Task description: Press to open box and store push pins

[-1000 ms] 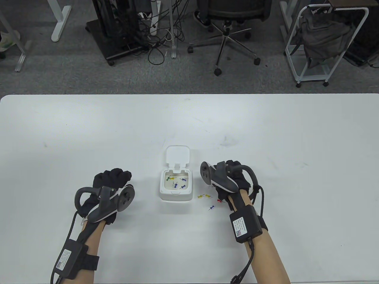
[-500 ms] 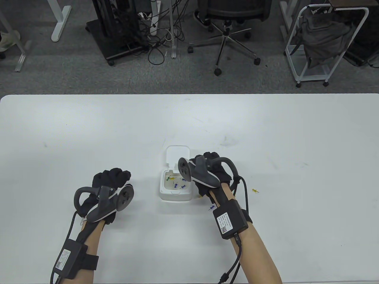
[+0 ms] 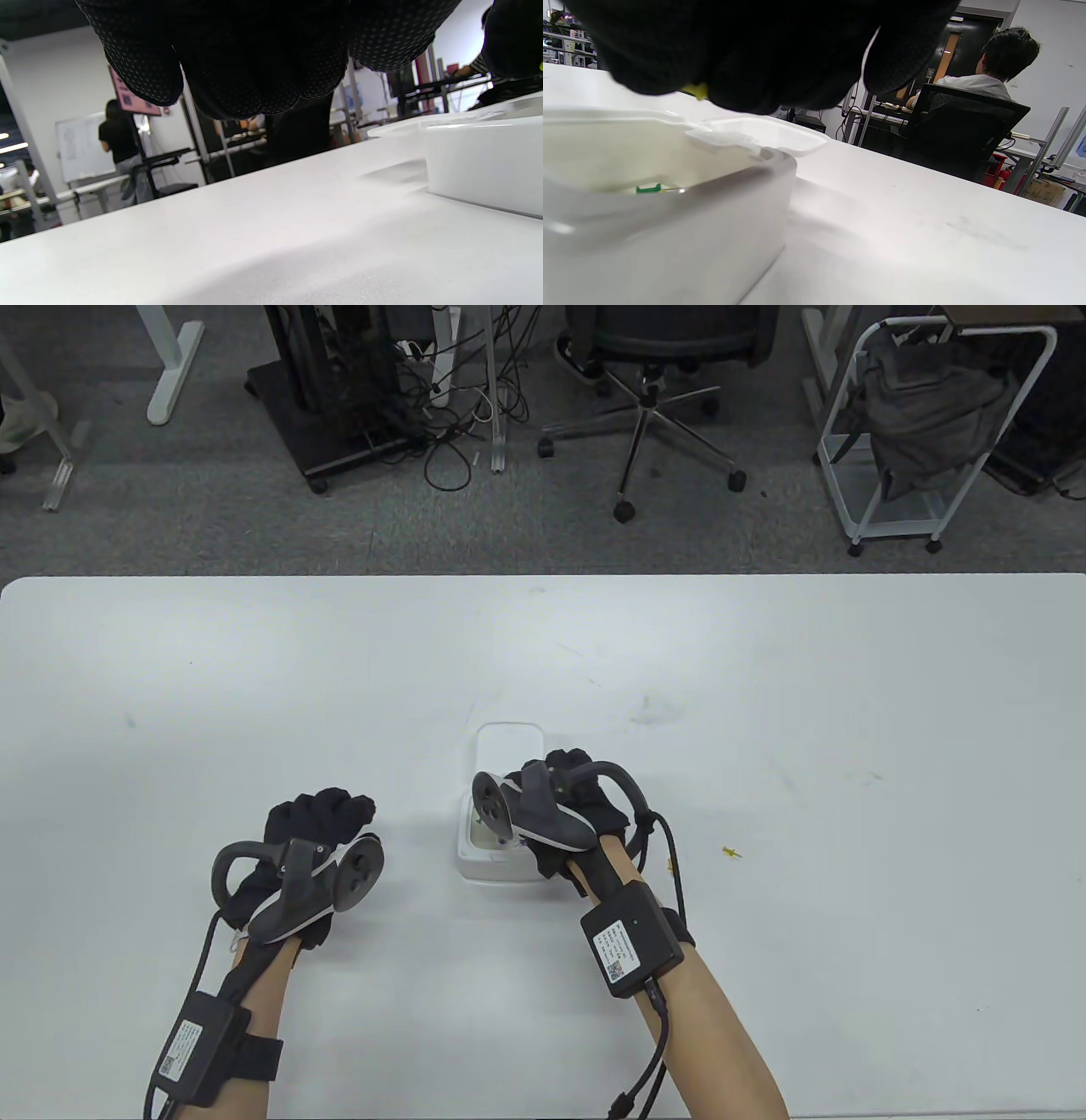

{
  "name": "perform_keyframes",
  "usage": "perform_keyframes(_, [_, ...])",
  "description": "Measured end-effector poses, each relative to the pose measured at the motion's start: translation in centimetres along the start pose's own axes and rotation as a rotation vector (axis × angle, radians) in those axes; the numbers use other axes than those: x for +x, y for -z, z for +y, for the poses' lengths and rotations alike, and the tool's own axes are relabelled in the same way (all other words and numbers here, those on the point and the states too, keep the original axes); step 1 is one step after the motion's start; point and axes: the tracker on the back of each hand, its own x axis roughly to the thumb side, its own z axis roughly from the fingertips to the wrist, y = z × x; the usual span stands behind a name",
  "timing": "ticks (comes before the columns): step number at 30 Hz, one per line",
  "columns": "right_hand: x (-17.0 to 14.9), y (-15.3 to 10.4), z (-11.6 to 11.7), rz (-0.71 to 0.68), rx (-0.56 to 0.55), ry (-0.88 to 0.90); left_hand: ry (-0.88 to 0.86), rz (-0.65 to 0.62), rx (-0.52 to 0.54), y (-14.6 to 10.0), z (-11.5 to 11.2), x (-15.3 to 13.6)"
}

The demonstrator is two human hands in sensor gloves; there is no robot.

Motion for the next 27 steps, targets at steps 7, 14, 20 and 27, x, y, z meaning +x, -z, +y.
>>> perform_keyframes(7, [-0.7, -0.2, 0.0, 0.013, 0.003, 0.027, -0.005, 0.0, 0.004, 0.0, 0.0, 0.0])
perform_keyframes(14, [-3.0, -0.9, 0.5, 0.064, 0.017, 0.018, -0.003, -0.001, 0.003, 0.0, -0.1, 0.0])
perform_keyframes(20, [-5.2, -1.6, 2.3, 0.112, 0.047, 0.003, -0.001, -0.001, -0.002, 0.0, -0.1, 0.1])
perform_keyframes(27, [-6.9, -2.1, 4.8, 0.163, 0.104, 0.006, -0.002, 0.0, -0.009, 0.0, -0.1, 0.1])
